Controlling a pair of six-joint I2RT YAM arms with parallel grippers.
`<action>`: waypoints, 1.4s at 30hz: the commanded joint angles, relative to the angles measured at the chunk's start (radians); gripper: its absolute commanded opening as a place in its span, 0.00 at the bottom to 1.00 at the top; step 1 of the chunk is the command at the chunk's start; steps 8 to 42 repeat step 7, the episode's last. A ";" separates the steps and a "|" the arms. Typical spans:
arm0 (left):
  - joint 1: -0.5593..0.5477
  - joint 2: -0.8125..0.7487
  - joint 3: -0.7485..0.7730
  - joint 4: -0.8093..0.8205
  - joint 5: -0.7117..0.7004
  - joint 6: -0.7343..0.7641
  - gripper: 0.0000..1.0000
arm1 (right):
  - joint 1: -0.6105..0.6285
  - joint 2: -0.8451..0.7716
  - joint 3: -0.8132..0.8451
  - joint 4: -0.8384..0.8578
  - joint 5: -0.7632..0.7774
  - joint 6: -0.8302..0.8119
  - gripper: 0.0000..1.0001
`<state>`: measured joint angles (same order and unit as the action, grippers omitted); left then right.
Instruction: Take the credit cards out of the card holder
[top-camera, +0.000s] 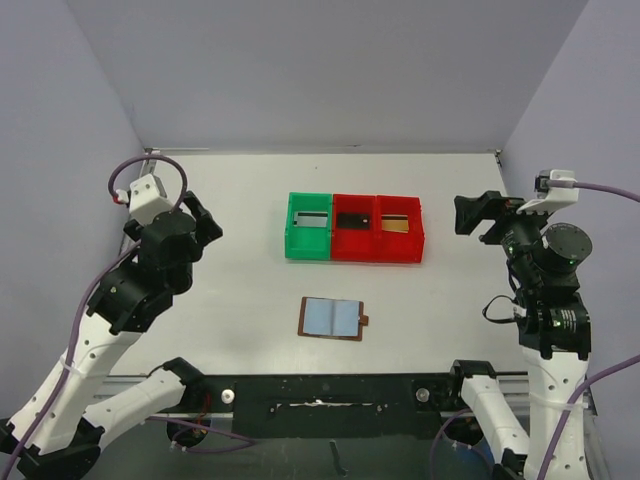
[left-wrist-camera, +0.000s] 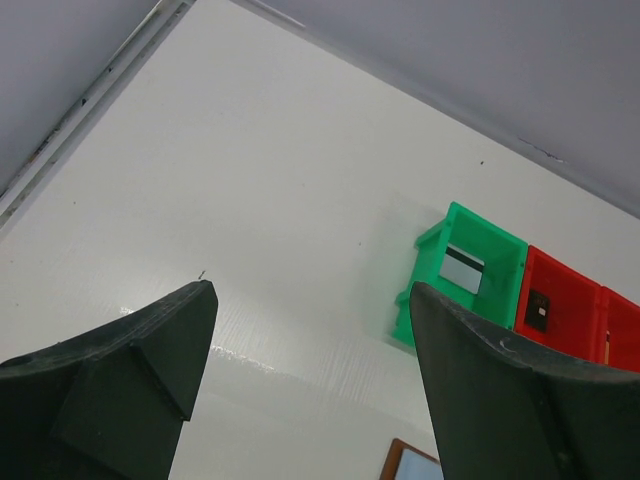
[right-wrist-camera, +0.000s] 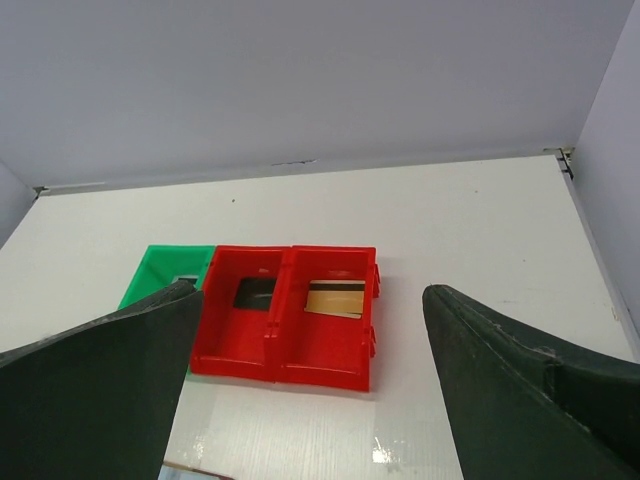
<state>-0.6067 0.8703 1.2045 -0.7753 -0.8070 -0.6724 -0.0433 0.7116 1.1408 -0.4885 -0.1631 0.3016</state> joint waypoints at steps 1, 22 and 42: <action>0.002 -0.023 -0.008 0.018 0.002 -0.007 0.77 | 0.005 -0.030 -0.005 0.022 -0.004 -0.002 0.97; 0.003 -0.043 -0.011 0.018 0.002 -0.005 0.77 | 0.005 -0.015 0.014 -0.023 0.015 -0.013 0.98; 0.003 -0.043 -0.011 0.018 0.002 -0.005 0.77 | 0.005 -0.015 0.014 -0.023 0.015 -0.013 0.98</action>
